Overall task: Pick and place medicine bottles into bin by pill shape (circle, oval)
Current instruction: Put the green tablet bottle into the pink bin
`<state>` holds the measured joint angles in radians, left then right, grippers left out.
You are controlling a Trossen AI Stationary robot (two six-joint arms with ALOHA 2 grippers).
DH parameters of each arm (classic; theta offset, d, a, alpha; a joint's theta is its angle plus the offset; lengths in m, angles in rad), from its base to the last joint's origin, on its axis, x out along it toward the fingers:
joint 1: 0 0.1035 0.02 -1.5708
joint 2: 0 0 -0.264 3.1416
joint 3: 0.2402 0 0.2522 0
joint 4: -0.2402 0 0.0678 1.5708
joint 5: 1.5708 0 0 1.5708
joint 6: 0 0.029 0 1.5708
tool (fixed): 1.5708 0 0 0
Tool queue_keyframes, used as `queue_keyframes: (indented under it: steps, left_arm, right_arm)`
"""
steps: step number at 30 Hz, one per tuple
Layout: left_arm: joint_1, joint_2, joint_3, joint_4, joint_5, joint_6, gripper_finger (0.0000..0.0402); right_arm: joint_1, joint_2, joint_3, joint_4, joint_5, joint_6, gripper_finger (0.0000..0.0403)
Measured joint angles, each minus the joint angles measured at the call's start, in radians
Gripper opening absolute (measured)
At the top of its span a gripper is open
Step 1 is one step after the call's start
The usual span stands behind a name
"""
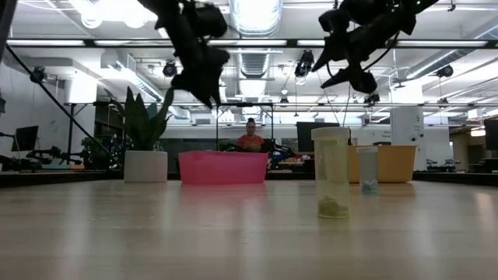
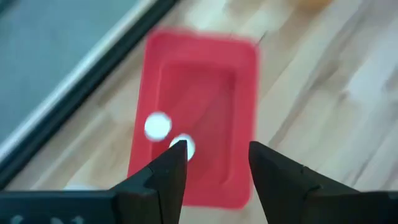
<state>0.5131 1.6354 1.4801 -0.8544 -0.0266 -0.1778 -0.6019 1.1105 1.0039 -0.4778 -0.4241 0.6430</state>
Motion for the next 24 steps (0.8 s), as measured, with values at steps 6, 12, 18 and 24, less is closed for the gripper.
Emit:
queue_keyframes:
  steps: [6,12,18,24]
  left_arm:
    - [-0.067,-0.104,-0.002,0.154,-0.002,0.0,0.0156]
    - [-0.125,-0.169,-0.004,0.288,-0.006,0.0,0.0156]
    - [-0.155,-0.215,-0.004,0.368,-0.008,0.001,0.0156]
    - [-0.164,-0.232,-0.005,0.377,-0.008,0.001,0.0156]
  right_arm:
    - [0.136,-0.002,0.0,0.002,-0.054,0.17,0.0187]
    - [0.29,0.004,0.05,-0.029,-0.046,0.325,0.0187]
    - [0.406,0.005,0.137,-0.202,0.086,0.436,0.0187]
    - [0.521,0.005,0.194,-0.411,0.257,0.576,0.0187]
